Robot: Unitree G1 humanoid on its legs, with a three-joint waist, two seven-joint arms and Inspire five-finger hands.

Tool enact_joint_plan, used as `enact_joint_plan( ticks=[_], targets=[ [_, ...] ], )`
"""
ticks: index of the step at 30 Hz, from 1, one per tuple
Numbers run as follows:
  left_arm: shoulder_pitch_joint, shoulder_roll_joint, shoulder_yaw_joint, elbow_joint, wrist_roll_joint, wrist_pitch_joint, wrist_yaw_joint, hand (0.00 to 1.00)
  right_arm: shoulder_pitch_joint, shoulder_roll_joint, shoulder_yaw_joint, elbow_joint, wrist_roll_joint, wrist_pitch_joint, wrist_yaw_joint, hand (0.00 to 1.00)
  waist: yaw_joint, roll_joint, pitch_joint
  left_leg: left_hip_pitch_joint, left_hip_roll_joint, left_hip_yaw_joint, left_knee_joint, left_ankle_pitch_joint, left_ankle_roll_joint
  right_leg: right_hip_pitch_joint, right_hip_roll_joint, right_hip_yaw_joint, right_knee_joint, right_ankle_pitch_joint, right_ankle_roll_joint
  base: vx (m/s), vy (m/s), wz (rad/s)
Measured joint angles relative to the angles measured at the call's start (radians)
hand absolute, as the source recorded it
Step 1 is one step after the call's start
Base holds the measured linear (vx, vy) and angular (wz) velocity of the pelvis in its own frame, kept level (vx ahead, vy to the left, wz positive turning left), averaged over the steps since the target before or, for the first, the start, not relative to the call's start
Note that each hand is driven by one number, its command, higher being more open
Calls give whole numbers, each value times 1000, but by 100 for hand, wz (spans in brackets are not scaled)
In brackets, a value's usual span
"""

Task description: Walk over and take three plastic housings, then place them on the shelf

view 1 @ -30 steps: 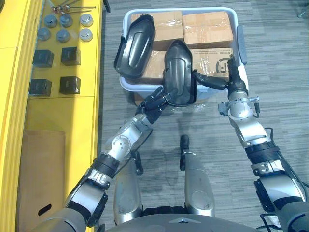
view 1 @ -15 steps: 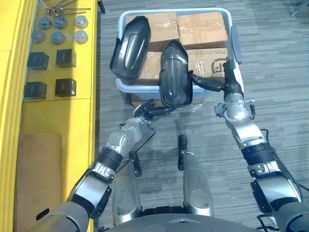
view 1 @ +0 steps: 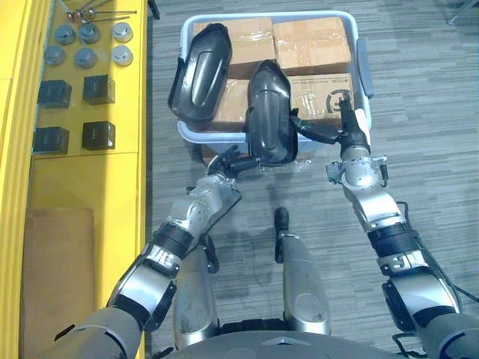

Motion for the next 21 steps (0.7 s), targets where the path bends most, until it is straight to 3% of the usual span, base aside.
enact_joint_plan(
  ticks=[10,11,21],
  targets=[
    [-2,-20,0,0,-91,-35,50,100,1,33,1,41,-1,1,-2,100,-5,-18,4,1,0,1,3,-2,1,0,0,2,1,-2,2,0,0,0],
    [-2,-21,0,0,-91,-36,55,0,1,33,1,45,-2,1,-2,100,-7,-21,3,1,0,2,3,-3,1,0,0,2,1,-2,2,0,0,0],
    [-18,-32,7,18,-86,-40,126,0,15,33,1,47,0,9,-4,100,-21,-32,2,1,-1,4,5,-7,4,0,0,4,2,-2,3,0,0,0]
  ],
)
